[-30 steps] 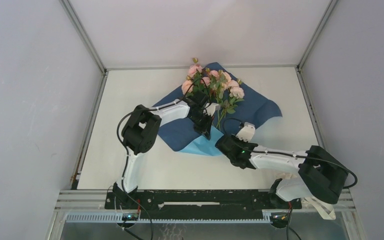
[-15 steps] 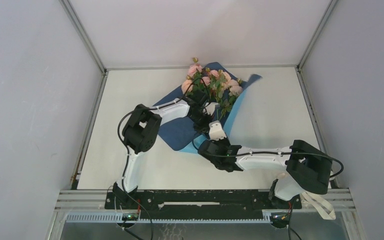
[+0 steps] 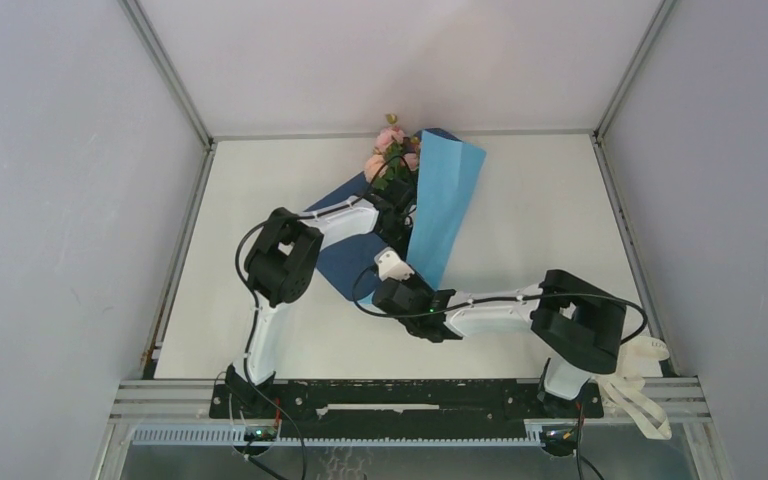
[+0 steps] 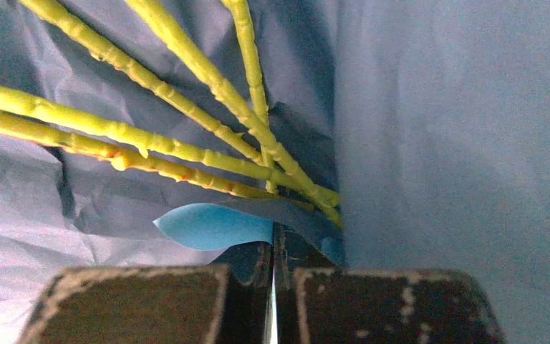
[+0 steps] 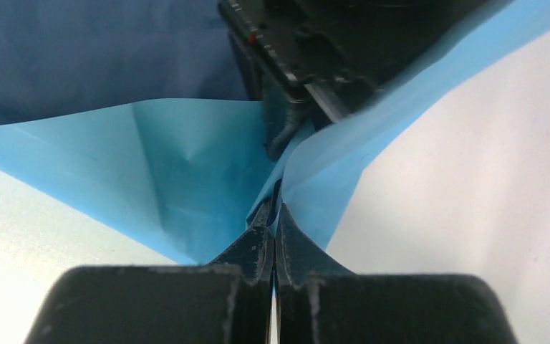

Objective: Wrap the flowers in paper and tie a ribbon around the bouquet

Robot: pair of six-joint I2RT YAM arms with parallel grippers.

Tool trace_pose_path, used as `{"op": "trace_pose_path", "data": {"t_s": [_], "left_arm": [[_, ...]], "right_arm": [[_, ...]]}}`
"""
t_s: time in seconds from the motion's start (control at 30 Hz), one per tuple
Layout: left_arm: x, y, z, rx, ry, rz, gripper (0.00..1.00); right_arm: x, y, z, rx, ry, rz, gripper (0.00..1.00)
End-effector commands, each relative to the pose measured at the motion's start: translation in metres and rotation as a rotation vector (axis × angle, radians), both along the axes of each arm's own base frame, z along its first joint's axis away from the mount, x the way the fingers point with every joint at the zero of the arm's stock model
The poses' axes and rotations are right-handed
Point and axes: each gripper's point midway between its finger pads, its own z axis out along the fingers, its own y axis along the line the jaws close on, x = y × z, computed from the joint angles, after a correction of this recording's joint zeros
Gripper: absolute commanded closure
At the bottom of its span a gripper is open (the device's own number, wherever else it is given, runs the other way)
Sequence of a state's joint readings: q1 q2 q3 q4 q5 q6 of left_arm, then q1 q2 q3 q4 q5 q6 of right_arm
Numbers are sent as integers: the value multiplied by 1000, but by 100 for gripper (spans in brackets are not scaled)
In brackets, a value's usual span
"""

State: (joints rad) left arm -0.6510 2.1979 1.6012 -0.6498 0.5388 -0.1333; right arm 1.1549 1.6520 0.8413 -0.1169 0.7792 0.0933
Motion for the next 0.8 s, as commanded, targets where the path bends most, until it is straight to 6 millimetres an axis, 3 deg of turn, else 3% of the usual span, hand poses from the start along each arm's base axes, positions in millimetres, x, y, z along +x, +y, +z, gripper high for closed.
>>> {"op": "trace_pose_path", "data": {"t_s": [0.0,0.1,0.3,0.37,0.57,0.63,0.7,0.77], "left_arm": [[18,23,-33,104,-38,32,100],[20,28,-21,92,-32,23,94],[44,49,28,41,-84,48,64],[58,63,47,30,-112,83,53],[90,100,118,-72,-243,182,34],[93,103,147,-152,-293,204,28],[87,97,162,-244,-297,224,21],[76,83,168,-344,-272,232,2]], "right_arm": [[-8,37,-13,64,67,103,100],[-13,34,-33,33,113,100,100],[-21,30,-58,6,185,100,100],[-22,29,-60,4,193,99,100],[-25,26,-64,-9,208,91,100],[-25,24,-65,-15,208,88,100],[-25,24,-64,-15,206,88,100],[-24,23,-64,-18,204,86,100]]}}
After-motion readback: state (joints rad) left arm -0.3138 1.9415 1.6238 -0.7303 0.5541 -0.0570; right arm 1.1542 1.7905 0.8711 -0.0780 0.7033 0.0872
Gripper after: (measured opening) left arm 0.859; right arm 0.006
